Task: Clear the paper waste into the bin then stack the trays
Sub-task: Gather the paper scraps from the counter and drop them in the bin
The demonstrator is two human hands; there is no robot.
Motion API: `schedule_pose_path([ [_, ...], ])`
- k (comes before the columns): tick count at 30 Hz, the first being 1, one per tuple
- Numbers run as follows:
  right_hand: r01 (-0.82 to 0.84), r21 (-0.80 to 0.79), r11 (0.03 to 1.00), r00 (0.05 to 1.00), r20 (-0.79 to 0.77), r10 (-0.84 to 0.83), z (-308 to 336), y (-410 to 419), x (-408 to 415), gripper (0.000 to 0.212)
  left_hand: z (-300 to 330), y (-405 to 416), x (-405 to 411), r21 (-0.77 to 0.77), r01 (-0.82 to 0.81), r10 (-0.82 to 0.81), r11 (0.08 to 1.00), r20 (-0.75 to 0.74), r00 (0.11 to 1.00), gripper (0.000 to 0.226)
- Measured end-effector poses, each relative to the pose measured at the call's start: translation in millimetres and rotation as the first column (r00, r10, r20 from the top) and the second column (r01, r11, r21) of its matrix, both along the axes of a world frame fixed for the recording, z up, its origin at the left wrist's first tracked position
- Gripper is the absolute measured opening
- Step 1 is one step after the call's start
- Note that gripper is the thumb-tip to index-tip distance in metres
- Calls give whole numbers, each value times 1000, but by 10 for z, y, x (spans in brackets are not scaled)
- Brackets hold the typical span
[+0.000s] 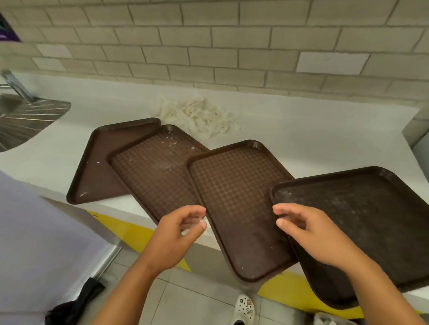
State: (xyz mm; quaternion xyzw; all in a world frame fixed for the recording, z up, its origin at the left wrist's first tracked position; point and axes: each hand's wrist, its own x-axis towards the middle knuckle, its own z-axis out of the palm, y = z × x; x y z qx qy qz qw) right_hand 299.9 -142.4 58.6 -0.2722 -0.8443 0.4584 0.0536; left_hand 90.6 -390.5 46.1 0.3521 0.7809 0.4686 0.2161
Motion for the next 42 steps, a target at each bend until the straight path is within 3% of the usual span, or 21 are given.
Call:
schedule_pose_path([
  [11,-223,145,964,960,205,192,70,880,-1163,41,151,741,-1276,-182,127,-154,975,-148,977,31],
  [18,-296,226,928,946,206,251,154,1385,-2011,41,247,1394,-2073,-266,221,-280,938,-211,937,43],
  [24,-344,257,903,905,348,246,88,1759,-2777,54,142,2083,-2642,-378,223,-349,898,-307,886,55],
  [28,-282,250,926,911,371,177,-12,1940,-3201,59,-64,2466,-2899,-412,153,-339,898,-428,838,65],
  [33,-266,321,909,921,362,142,-209,2039,-3548,62,-321,2902,-3068,-538,181,-428,824,-379,821,64],
  [38,-286,392,874,900,424,105,-441,2118,-3764,74,-589,3063,-3254,-687,242,-596,685,-339,727,52],
  [42,-321,447,835,882,463,91,-570,2132,-3902,72,-697,3046,-3343,-755,236,-679,612,-347,647,58],
])
